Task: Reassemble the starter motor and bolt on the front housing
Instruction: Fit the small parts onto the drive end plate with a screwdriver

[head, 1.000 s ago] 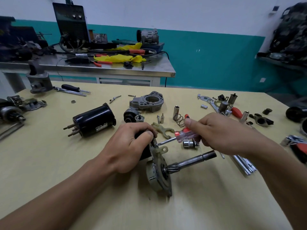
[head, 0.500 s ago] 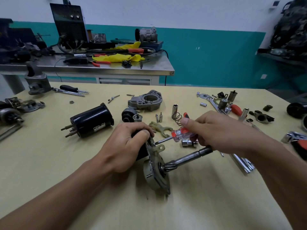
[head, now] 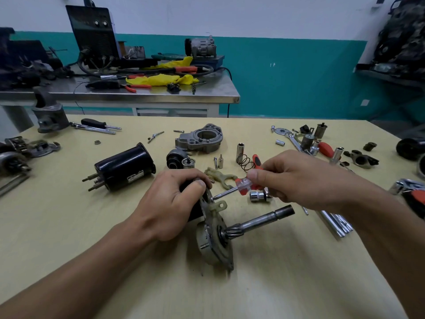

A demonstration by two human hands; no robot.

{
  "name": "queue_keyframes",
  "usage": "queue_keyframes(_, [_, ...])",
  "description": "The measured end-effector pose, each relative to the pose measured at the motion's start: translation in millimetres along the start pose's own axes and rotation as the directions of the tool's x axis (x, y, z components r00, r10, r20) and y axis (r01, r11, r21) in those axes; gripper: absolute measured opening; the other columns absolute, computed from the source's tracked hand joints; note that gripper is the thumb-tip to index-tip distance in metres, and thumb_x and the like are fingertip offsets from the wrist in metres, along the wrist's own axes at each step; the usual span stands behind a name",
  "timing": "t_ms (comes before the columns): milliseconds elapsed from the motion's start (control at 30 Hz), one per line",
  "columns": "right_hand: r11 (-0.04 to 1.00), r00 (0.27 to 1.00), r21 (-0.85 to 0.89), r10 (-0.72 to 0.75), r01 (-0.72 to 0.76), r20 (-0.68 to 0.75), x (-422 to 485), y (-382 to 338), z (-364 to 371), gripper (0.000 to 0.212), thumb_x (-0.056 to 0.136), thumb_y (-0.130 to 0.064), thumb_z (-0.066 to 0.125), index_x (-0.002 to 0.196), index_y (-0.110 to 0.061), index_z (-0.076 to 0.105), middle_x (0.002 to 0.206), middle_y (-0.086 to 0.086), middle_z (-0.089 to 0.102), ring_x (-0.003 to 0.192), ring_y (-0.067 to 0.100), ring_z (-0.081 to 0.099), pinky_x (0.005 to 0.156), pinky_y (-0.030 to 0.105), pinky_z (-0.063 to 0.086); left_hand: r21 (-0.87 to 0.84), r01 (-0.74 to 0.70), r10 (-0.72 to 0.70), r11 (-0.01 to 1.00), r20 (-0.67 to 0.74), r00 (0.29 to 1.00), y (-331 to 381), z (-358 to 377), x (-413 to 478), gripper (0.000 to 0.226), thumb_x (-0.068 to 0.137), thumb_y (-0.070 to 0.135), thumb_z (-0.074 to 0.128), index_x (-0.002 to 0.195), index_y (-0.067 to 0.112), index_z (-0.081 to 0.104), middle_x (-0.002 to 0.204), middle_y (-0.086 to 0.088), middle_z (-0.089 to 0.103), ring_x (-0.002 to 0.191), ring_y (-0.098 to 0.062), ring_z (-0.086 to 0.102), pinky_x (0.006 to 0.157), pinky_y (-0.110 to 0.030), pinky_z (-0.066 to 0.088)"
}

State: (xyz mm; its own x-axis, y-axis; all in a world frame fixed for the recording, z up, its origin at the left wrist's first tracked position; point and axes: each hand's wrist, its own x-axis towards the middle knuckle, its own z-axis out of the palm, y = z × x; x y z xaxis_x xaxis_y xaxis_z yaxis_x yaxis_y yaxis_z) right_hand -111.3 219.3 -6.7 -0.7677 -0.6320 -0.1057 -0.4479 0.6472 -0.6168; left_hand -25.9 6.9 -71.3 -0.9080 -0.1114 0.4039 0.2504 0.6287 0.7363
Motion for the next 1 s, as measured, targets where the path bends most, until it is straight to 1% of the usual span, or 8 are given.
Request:
queue_keyframes(67, [0.994,0.997,0.081,0.074,-0.073,-0.017,2,0,3,0.058,0.090,-0.061,0.050,0.068,-0.010,0.067,0.057,0.002,0.044,0.051,0.014,0.037,0.058,0.038,0.032,-0.001,-0.013,0.013,1.000,-0.010,1.000,0,0,0,0.031,0.079,0.044,0.042,0.078,0.031,0.070,0.075,0.021,0.066,0.076,-0.001,0.060,0.061,-0.009,0.039])
queue_keyframes(167, [0.992,0.995,0.100,0.083,-0.077,-0.060,4,0,8,0.060,0.090,-0.064,0.048,0.060,-0.013,0.058,0.050,-0.003,0.044,0.042,0.010,0.036,0.051,0.030,0.030,-0.005,-0.016,0.016,1.000,-0.007,1.000,0,0,0,0.035,0.076,0.048,0.040,0.078,0.031,0.070,0.078,0.018,0.067,0.079,-0.003,0.061,0.062,-0.010,0.041])
queue_keyframes(300, [0.999,1.000,0.028,-0.024,0.025,-0.020,-3,-3,1,0.050,0.075,-0.068,0.052,0.103,-0.029,0.067,0.082,-0.008,0.070,0.074,0.012,0.063,0.069,0.035,0.052,0.009,0.013,-0.013,1.000,-0.005,1.000,-2,-1,1,0.025,0.082,0.035,0.045,0.076,0.031,0.070,0.074,0.024,0.065,0.076,0.002,0.060,0.061,-0.008,0.039])
queue_keyframes(367, [0.999,0.999,0.008,-0.045,0.046,-0.017,-6,-2,-2,0.035,0.084,-0.057,0.059,0.108,-0.031,0.064,0.080,-0.013,0.070,0.072,0.003,0.063,0.065,0.029,0.051,0.017,0.017,-0.017,1.000,-0.003,1.000,-2,-1,1,0.025,0.083,0.031,0.045,0.076,0.032,0.069,0.070,0.026,0.063,0.073,0.004,0.059,0.060,-0.008,0.038])
queue_keyframes(633, [1.000,1.000,-0.004,0.011,-0.011,-0.006,0,-1,3,0.050,0.089,-0.060,0.050,0.084,-0.015,0.071,0.065,0.003,0.048,0.059,0.015,0.043,0.062,0.040,0.038,0.008,-0.005,0.005,1.000,-0.035,0.999,-2,-1,0,0.037,0.076,0.049,0.039,0.078,0.029,0.071,0.077,0.014,0.067,0.077,-0.006,0.061,0.063,-0.017,0.045])
queue_keyframes(800, [0.995,0.998,0.087,0.051,-0.048,-0.039,3,-1,10,0.065,0.081,-0.076,0.039,0.058,-0.015,0.051,0.055,-0.001,0.038,0.045,0.011,0.033,0.058,0.035,0.031,-0.010,-0.026,0.026,1.000,-0.017,1.000,-1,0,1,0.038,0.077,0.044,0.041,0.081,0.024,0.073,0.078,0.018,0.067,0.077,-0.002,0.061,0.061,-0.010,0.042])
queue_keyframes(900, [0.997,0.999,0.070,-0.018,0.020,-0.030,0,-2,6,0.054,0.074,-0.073,0.044,0.082,-0.025,0.067,0.067,-0.007,0.059,0.058,0.009,0.054,0.062,0.033,0.046,-0.010,-0.015,0.014,1.000,-0.018,1.000,-2,-1,2,0.037,0.075,0.046,0.040,0.079,0.027,0.071,0.080,0.014,0.068,0.080,-0.005,0.062,0.064,-0.014,0.045])
queue_keyframes(1000, [0.995,0.995,-0.021,-0.102,0.102,-0.007,-3,-1,2,0.034,0.080,-0.062,0.054,0.098,-0.035,0.064,0.086,-0.003,0.067,0.075,0.008,0.062,0.068,0.027,0.052,0.002,-0.003,0.003,1.000,-0.019,1.000,-3,-1,1,0.030,0.077,0.041,0.042,0.078,0.030,0.070,0.075,0.014,0.067,0.078,-0.003,0.061,0.064,-0.013,0.044])
